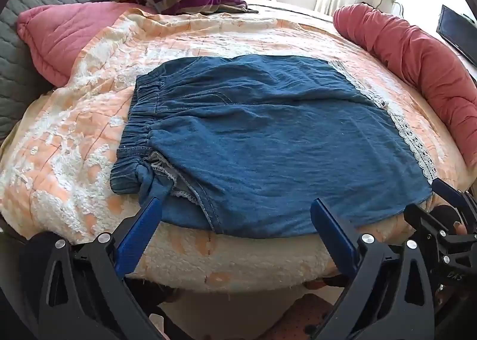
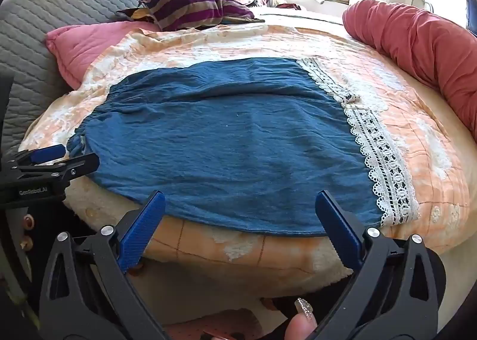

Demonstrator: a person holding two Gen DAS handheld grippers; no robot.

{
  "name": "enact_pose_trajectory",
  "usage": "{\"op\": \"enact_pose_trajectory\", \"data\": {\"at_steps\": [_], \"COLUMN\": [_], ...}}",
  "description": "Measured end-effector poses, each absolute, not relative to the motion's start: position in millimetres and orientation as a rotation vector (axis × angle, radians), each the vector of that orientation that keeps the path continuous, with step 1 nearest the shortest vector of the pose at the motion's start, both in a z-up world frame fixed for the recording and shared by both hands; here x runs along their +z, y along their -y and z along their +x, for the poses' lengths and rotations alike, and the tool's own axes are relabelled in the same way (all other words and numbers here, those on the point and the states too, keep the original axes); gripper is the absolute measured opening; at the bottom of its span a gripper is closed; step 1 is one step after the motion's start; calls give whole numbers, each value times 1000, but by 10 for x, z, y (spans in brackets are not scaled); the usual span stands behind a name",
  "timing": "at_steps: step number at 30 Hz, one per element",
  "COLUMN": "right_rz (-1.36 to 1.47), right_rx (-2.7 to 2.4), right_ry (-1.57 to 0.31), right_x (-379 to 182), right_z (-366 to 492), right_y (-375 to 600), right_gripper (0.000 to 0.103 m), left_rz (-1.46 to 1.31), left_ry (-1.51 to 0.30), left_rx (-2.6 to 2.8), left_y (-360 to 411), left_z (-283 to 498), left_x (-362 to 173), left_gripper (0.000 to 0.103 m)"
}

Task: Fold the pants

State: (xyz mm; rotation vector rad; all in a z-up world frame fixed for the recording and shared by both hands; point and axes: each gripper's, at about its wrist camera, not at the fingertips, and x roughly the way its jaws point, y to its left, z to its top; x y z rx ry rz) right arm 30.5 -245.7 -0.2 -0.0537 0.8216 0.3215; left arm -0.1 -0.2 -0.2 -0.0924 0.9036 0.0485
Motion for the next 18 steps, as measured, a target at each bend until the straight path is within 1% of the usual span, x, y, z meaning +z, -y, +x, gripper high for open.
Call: {"op": "enact_pose_trajectory", "data": {"at_steps": [18], "right_rz": [-49], "right_rx": [333], "right_ry": [-813], "right_x": [52], "right_z": [267], "right_y": [2439], "right_gripper": [95], "left_rz": [-87], "left_ry": [-893], "left_rx": [45], "left_y": [74], "left_z": [-31], "left_x": [52], "left_gripper": [99]}}
